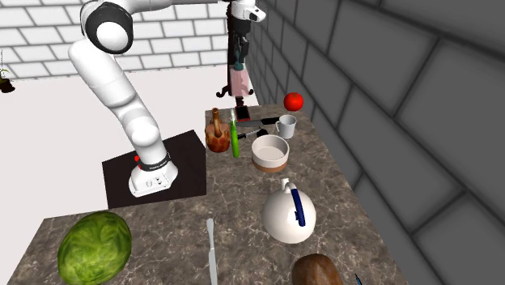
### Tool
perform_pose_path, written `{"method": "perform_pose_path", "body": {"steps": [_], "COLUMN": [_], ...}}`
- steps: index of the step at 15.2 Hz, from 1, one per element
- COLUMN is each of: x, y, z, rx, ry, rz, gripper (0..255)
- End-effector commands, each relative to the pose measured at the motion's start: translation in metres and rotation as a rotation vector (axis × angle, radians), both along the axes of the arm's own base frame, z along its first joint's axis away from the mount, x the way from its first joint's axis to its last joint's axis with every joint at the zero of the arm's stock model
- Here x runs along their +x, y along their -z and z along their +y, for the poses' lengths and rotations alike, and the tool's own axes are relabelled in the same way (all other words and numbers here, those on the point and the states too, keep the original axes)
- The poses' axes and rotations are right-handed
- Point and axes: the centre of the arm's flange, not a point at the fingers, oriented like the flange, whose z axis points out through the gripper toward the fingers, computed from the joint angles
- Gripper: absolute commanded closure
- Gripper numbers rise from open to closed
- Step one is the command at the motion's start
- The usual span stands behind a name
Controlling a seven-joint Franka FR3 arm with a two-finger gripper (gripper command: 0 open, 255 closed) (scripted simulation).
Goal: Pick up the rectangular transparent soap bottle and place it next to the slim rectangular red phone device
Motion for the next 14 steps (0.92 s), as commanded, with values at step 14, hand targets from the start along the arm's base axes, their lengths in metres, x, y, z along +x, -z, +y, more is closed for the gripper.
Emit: {"method": "perform_pose_path", "body": {"steps": [14], "x": [-0.037], "y": [-0.025], "z": [0.125], "rx": [0.000], "ry": [0.001], "rz": [0.000], "gripper": [255]}}
